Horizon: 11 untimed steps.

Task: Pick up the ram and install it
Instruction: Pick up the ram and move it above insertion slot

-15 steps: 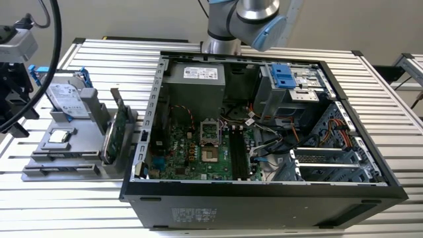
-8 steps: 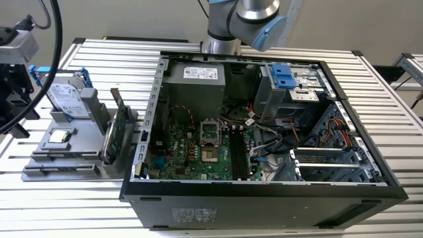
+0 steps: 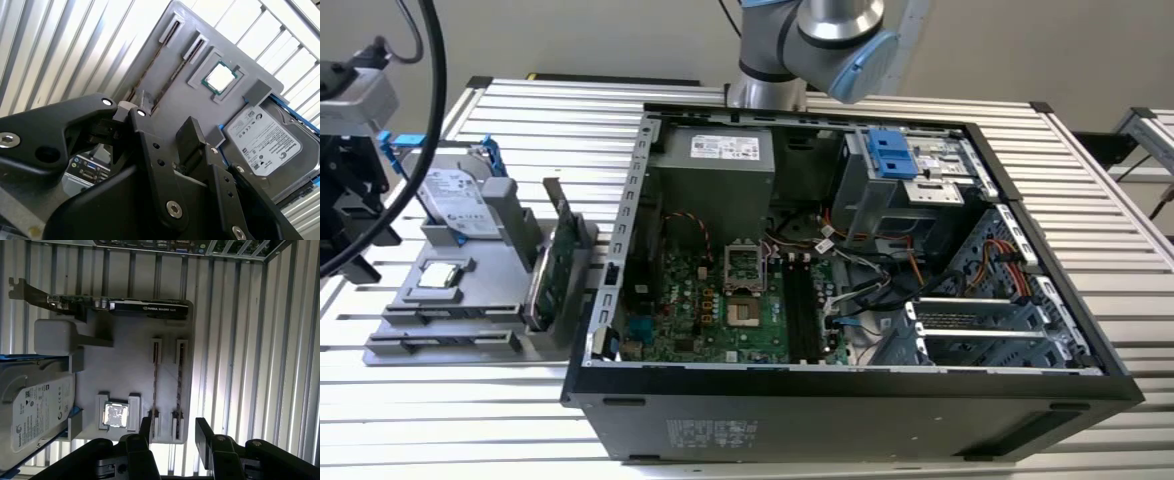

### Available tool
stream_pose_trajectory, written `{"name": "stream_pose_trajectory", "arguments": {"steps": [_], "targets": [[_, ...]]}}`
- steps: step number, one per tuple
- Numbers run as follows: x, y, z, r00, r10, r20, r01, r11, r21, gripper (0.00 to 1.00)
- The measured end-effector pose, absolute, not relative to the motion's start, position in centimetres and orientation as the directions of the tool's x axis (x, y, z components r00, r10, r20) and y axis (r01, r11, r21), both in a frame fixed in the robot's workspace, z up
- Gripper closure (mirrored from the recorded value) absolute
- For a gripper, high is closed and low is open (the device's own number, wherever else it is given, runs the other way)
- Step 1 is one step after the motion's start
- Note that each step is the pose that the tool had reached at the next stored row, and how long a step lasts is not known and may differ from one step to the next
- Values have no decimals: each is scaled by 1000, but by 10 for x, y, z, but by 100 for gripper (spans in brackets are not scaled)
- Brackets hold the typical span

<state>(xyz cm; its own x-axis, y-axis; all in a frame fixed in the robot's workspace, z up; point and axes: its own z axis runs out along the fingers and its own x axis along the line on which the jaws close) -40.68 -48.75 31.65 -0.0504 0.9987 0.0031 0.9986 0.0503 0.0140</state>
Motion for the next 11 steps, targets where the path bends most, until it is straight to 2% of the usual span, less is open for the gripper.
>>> {"name": "stream_pose_trajectory", "arguments": {"steps": [11], "targets": [[-407, -489, 314, -50, 999, 3, 999, 50, 14, 0]]}}
